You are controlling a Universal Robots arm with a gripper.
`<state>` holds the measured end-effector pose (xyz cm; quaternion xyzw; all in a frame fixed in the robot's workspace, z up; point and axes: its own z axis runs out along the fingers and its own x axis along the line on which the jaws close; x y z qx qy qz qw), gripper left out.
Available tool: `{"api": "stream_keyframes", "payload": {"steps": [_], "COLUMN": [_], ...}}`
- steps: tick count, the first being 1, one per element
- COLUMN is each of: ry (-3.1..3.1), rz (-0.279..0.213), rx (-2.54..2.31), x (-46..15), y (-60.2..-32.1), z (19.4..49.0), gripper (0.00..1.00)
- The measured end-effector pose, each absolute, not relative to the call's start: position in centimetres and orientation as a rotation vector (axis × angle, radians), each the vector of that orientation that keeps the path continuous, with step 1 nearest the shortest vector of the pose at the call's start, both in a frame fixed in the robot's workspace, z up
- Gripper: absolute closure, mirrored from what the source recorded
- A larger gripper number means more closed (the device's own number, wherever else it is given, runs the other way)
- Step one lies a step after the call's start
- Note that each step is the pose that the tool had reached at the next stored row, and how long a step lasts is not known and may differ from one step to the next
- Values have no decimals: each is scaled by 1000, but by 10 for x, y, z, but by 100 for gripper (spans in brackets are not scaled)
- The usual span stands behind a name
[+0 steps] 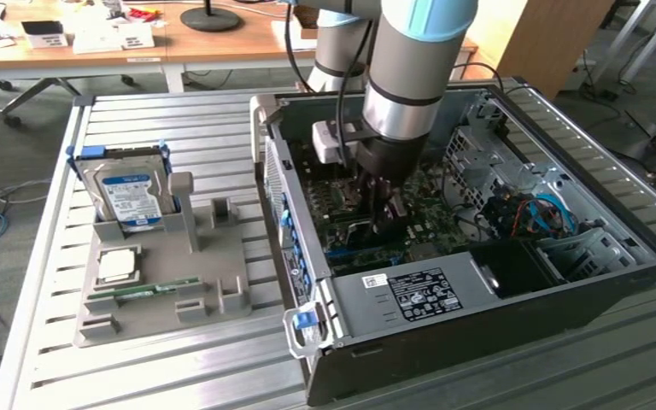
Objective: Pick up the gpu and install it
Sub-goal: 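Insert the gpu into the slot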
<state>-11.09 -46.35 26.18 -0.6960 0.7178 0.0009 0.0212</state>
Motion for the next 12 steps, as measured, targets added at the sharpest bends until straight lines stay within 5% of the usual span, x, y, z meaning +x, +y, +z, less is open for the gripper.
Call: {"api": "stream_keyframes", "payload": {"steps": [12], "ry": [2225], "rz": [3], "rx": [-2157], "x": [-111], "y": [-464], "z": [298], "gripper": [48]}}
